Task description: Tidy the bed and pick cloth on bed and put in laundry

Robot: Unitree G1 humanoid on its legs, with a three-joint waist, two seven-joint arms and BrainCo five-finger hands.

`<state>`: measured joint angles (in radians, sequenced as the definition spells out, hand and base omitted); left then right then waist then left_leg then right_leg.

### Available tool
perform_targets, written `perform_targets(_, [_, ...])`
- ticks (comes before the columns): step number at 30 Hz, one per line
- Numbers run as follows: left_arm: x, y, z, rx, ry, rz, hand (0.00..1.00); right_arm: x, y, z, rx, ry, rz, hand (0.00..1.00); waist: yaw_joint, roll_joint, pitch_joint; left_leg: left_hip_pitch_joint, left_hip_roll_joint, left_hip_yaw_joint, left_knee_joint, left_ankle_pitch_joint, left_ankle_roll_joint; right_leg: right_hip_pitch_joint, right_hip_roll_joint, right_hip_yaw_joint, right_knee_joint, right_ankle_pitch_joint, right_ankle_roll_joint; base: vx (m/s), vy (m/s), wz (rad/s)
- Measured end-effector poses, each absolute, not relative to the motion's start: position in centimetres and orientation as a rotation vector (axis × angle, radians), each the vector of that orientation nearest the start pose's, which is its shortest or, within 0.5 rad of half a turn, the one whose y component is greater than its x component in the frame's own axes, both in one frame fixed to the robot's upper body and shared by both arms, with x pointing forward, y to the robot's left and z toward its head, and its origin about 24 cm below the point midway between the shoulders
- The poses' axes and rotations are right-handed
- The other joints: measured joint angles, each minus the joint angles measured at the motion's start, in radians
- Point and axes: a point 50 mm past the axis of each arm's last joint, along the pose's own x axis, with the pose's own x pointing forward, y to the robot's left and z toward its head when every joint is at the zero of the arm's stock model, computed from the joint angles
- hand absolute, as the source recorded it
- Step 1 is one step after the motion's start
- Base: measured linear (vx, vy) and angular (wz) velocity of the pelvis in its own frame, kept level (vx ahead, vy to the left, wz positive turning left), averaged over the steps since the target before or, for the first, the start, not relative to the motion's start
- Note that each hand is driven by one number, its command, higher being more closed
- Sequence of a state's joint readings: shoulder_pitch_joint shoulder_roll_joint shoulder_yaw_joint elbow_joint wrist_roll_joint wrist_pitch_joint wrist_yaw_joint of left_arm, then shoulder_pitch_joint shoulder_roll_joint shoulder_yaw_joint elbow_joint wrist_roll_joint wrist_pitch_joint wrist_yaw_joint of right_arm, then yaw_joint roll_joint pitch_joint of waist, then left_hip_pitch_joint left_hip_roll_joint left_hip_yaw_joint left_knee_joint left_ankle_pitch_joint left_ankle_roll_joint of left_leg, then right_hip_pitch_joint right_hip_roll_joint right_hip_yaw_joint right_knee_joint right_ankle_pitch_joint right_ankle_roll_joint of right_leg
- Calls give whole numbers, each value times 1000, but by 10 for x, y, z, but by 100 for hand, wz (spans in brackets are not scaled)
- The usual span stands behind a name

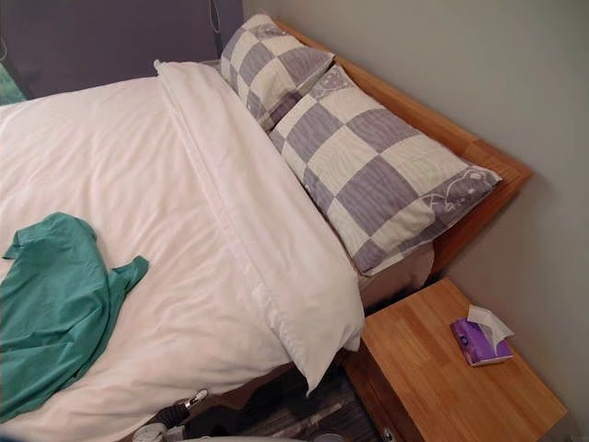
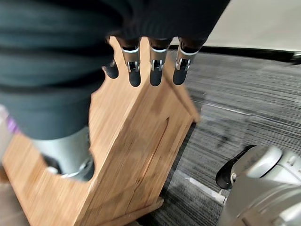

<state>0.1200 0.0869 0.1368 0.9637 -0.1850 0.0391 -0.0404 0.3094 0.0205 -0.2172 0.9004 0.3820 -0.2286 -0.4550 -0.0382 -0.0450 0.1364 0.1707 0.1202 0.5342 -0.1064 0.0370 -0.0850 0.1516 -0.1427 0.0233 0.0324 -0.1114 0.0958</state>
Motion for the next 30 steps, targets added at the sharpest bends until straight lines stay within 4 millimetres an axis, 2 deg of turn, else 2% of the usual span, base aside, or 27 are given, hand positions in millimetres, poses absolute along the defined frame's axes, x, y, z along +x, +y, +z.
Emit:
perform_targets(1, [92, 203, -158, -200, 1085, 265, 0, 33, -213, -152, 200, 975, -1001, 0, 2, -1, -1, 4, -1, 1, 0, 0, 0, 4, -2, -15, 1, 0, 0, -46, -30, 0])
perform_targets(2, [91, 203, -159, -217, 1097, 261, 0, 39, -218, -150, 214, 939, -1024, 100, 2, -4, -7, 6, -3, 1, 0, -1, 0, 8, -4, -20, 1, 0, 0, -50, -26, 1])
perform_targets(4, [89, 204, -159, -229, 1113, 252, 0, 49, -224, -145, 223, 872, -1053, 100, 5, -9, -21, 12, -5, 1, 0, -3, 1, 15, -9, -29, 1, -1, 1, -42, -10, 0])
perform_targets(7, [87, 204, -160, -252, 1130, 253, 0, 76, -239, -129, 223, 703, -1040, 100, 17, -15, -34, 26, -15, 4, 0, -17, -1, 27, -20, -42, 1, -5, 7, -44, 4, -2])
perform_targets(9, [86, 204, -160, -259, 1141, 245, 0, 104, -254, -103, 227, 493, -998, 100, 22, -21, -41, 26, -30, 5, 0, -24, 10, 27, -37, -60, 4, -15, 13, -48, 21, 5])
perform_targets(10, [86, 204, -160, -260, 1145, 245, 0, 111, -256, -95, 233, 436, -977, 100, 22, -22, -42, 26, -34, 5, 0, -26, 13, 27, -40, -63, 6, -20, 18, -31, 38, 10])
perform_targets(12, [85, 204, -160, -260, 1150, 248, 0, 141, -260, -63, 273, 231, -872, 100, 25, -31, -47, 25, -47, 6, 0, -31, 21, 15, -53, -63, 15, -35, 18, -18, 40, 4])
perform_targets(13, [84, 204, -160, -261, 1151, 249, 0, 147, -259, -56, 296, 187, -842, 100, 25, -33, -50, 24, -50, 6, 0, -32, 23, 12, -56, -63, 19, -38, 19, 25, 35, 2])
perform_targets(15, [83, 204, -160, -261, 1151, 255, 0, 167, -252, -29, 421, 21, -689, 100, 25, -37, -59, 24, -58, 4, 0, -37, 22, 12, -64, -63, 24, -40, 15, 61, 18, 3])
perform_targets(17, [80, 204, -160, -251, 1153, 271, 0, 176, -243, -15, 542, -68, -557, 100, 23, -37, -64, 24, -64, 2, 0, -39, 20, 15, -67, -63, 38, -39, 13, 94, -3, 3])
perform_targets(21, [76, 205, -160, -233, 1153, 297, 0, 189, -219, -7, 798, -146, -332, 100, 15, -29, -66, 40, -65, -5, 0, -38, 22, 21, -62, -69, 63, -36, 14, 82, -29, 4])
perform_targets(23, [72, 202, -162, -229, 1164, 305, 0, 195, -206, 0, 940, -189, -221, 100, -2, -11, -72, 46, -44, -21, 1, -34, 24, 24, -50, -80, 85, -20, 1, 29, -52, 20])
perform_targets(28, [75, 197, -161, -222, 1139, 273, 0, 214, -190, 31, 1089, -313, -54, 100, 3, 14, -56, 21, -35, -49, 2, -24, 29, -15, -50, -95, 140, -17, 0, -54, -20, 15])
perform_targets(30, [84, 196, -157, -206, 1093, 232, 0, 231, -180, 48, 1132, -369, 23, 100, 6, 13, -35, -50, -52, -54, 3, -17, 31, -100, -69, -95, 188, -50, 2, -178, -4, 16])
